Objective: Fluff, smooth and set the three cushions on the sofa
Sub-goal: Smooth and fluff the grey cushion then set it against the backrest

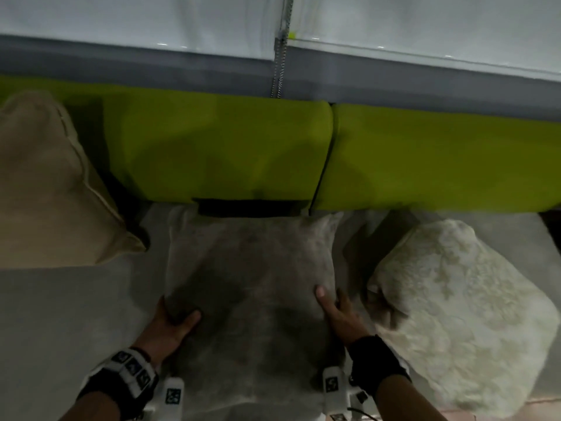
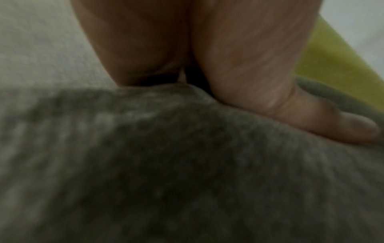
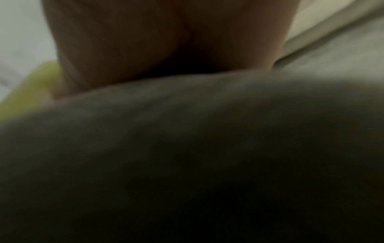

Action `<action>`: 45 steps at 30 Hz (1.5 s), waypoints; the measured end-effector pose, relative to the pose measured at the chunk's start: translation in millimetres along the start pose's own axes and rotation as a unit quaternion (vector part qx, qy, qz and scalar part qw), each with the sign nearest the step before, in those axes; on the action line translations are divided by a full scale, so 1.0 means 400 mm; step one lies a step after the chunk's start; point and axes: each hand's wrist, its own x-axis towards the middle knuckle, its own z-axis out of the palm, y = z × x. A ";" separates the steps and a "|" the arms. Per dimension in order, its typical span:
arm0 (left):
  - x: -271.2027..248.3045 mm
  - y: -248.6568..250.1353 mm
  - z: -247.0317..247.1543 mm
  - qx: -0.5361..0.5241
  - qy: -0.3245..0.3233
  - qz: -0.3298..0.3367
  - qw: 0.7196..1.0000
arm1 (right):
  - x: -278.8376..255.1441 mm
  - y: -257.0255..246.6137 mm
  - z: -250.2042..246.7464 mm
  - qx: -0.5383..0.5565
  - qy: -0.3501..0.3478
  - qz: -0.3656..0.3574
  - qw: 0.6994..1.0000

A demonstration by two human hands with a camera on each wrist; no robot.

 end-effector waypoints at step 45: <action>0.136 0.397 0.066 0.046 0.005 0.282 0.958 | 0.080 -0.301 -0.267 -0.094 0.076 -0.259 0.958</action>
